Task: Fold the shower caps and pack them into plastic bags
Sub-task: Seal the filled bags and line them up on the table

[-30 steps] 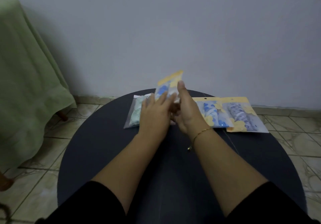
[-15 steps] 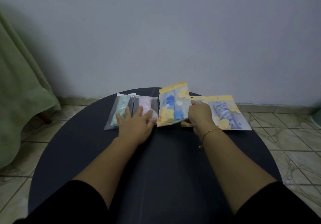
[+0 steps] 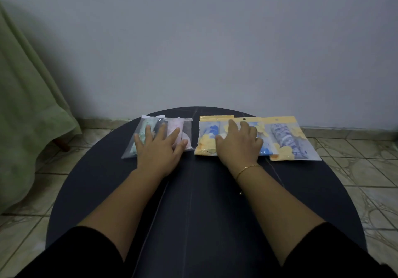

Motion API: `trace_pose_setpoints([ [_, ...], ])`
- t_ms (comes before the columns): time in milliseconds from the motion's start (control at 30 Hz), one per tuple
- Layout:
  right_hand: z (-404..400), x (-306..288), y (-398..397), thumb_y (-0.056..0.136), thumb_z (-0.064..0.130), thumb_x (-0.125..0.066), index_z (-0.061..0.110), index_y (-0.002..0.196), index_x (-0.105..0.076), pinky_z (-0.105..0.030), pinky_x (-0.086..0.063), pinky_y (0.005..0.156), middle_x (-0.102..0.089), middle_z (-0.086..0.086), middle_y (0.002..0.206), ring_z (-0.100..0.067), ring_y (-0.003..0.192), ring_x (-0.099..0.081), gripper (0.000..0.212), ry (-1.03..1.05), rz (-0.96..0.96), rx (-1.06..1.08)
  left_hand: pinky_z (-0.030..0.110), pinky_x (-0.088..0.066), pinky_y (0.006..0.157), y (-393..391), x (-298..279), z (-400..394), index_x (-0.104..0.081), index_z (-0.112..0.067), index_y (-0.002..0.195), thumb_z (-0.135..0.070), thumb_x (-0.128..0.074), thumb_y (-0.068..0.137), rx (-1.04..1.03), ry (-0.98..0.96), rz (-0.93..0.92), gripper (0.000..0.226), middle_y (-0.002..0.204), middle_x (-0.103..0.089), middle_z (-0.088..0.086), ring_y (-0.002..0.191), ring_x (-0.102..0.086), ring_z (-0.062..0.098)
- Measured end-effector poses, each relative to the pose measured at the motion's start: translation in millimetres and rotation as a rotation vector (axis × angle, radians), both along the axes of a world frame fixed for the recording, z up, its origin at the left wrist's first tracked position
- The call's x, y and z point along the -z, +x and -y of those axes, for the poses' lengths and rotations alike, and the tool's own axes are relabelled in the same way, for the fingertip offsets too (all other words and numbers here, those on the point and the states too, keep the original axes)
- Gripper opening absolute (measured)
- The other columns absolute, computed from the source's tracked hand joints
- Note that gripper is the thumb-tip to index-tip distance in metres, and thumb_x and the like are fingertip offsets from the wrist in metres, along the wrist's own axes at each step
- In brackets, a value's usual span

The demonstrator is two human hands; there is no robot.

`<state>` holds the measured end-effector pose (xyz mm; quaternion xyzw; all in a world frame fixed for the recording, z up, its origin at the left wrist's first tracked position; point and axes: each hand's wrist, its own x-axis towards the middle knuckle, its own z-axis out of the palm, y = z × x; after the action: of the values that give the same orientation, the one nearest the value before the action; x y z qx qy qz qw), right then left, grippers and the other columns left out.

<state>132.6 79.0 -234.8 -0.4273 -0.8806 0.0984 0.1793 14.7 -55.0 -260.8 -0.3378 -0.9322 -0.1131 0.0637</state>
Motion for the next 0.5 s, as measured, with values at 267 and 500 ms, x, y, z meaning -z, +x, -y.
trace_pose_setpoints([
  [267,-19.5,19.9,5.2,0.095,0.055,-0.011,0.044,0.146,-0.012,-0.064,0.01,0.106,-0.002,0.0,0.159,-0.036,0.143,0.013,0.052,-0.17,0.294,-0.139,0.062,0.0,0.11,-0.9,2.1,-5.7,-0.017,-0.045,0.144,-0.058,-0.016,0.095,0.02,-0.082,0.099,0.05,0.159,-0.007,-0.006,0.145,0.001,0.032],
  [500,-2.0,19.4,7.9,0.095,0.056,-0.011,0.043,0.147,-0.012,-0.064,0.011,0.106,-0.003,-0.003,0.159,-0.035,0.143,0.011,0.053,-0.143,0.259,-0.158,0.061,0.0,0.11,5.4,3.1,5.2,-0.017,-0.044,0.145,-0.059,-0.018,0.095,0.013,-0.074,0.061,0.052,0.159,-0.006,-0.005,0.145,-0.001,0.032],
])
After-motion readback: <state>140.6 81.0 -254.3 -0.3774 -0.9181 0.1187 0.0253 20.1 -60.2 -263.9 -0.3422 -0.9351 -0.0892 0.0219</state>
